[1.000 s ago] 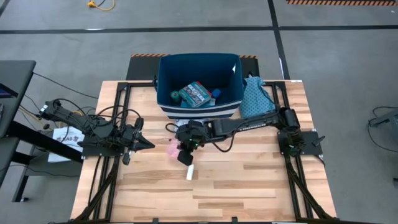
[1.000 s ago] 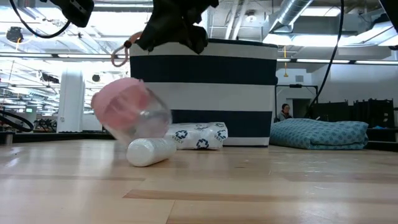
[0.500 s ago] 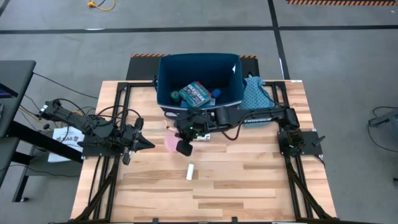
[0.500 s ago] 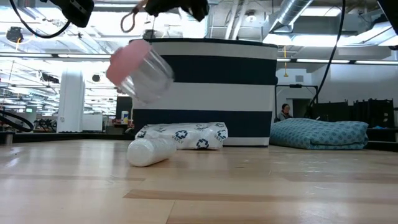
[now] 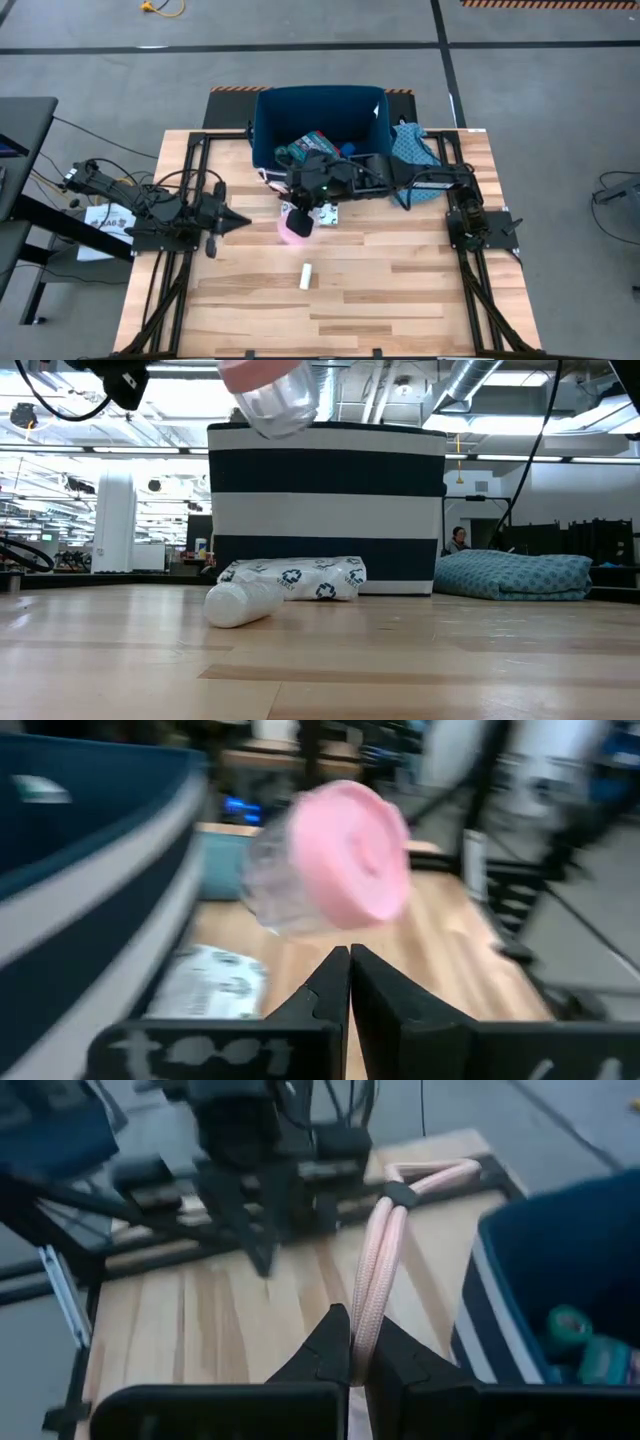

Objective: Pick & place medical supplies in basket/bin
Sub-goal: Put the pink container bottle into the blue bin

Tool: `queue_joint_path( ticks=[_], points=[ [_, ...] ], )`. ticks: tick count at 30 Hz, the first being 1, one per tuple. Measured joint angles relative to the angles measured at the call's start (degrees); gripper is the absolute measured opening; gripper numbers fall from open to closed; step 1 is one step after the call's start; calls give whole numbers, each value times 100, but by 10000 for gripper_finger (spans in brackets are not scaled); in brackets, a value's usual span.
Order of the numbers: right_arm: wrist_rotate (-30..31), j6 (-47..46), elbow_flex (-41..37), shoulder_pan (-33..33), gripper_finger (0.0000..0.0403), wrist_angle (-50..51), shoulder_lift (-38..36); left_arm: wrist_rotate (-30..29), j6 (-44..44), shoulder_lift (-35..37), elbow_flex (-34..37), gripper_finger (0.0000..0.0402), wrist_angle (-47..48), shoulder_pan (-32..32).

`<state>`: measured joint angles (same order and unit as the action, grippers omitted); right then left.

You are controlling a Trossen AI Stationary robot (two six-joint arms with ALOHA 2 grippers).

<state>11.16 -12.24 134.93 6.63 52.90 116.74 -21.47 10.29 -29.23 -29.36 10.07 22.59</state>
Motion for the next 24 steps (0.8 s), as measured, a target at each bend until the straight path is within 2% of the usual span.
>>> queue_joint_path(
  ticks=[4, 8, 18, 24],
  points=[
    [279, 30, 16, -2, 1, -1, -150, -936, 177, -2, 0, 0, -59, 0],
    [406, 30, -2, -9, 1, 66, -266, -1373, 217, -2, 0, 0, -72, -2],
    [553, 142, -2, -161, 1, 77, -516, -1329, 215, -2, 0, 0, -47, -2],
    [568, 446, 7, -446, 1, -375, -864, -1174, 224, -2, 0, 0, 19, -2]
  ],
)
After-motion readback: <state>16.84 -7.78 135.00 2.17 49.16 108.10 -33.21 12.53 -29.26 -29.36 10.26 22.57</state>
